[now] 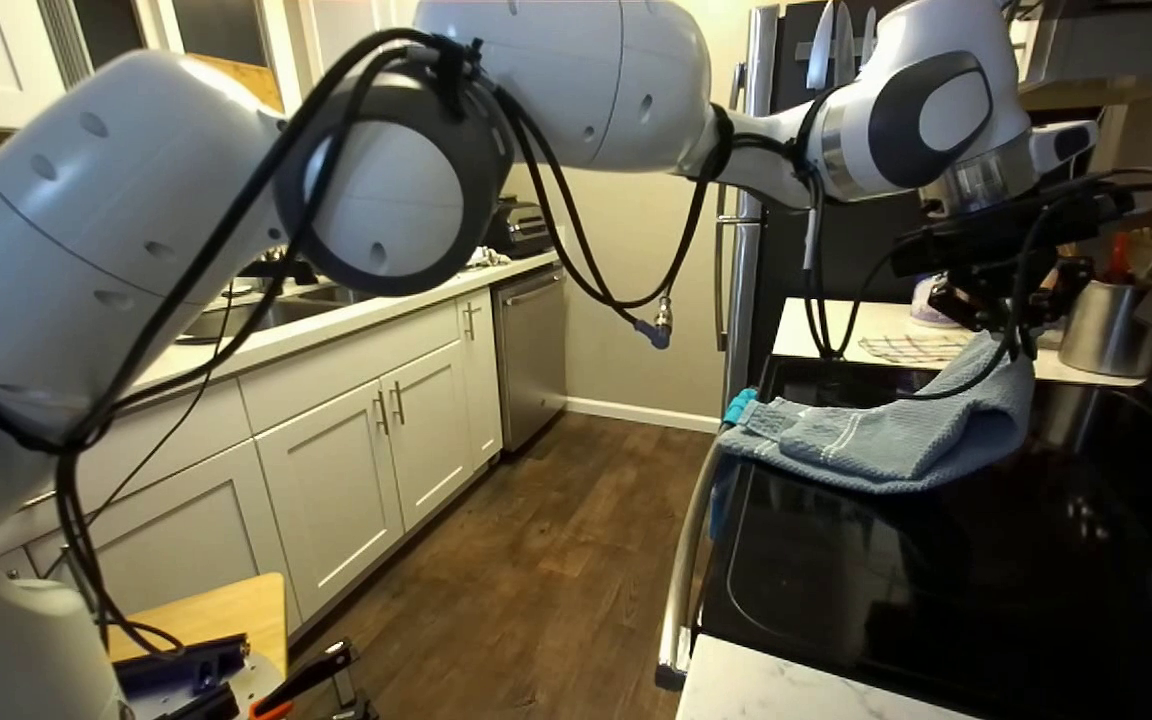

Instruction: Put the light-blue cloth on the stove

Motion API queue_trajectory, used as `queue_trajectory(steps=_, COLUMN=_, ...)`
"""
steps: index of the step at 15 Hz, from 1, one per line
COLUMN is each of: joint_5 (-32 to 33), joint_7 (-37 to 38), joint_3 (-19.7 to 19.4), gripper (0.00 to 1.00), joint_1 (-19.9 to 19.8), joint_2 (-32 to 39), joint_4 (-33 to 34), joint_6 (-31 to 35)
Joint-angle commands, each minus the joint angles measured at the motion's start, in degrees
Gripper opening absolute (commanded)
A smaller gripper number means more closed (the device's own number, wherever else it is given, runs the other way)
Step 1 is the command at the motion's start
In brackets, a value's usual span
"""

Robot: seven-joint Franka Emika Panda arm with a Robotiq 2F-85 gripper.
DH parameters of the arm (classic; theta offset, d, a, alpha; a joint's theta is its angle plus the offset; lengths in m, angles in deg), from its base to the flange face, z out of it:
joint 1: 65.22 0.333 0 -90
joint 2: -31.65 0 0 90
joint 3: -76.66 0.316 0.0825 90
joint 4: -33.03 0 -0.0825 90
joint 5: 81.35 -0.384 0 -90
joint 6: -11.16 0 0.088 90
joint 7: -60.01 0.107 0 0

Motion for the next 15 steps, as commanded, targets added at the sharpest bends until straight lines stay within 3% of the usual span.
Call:
queue_trajectory(steps=1, joint_5=-0.7, joint_7=-2.6, joint_3=0.8, gripper=0.31, joint_1=-0.7, joint_2=1.3, joint_4=3.1, joint_6=-2.1)
queue_trajectory(steps=2, joint_5=-0.5, joint_7=-2.6, joint_3=0.8, gripper=0.32, joint_1=-0.6, joint_2=1.6, joint_4=3.4, joint_6=-2.3)
queue_trajectory(steps=12, joint_5=0.2, joint_7=-1.8, joint_3=0.9, gripper=0.95, joint_1=2.2, joint_2=2.6, joint_4=5.8, joint_6=-4.8)
queue_trajectory(steps=15, joint_5=-0.5, joint_7=-2.0, joint_3=2.3, gripper=1.0, joint_1=3.6, joint_2=1.7, joint_4=5.2, joint_6=-6.9)
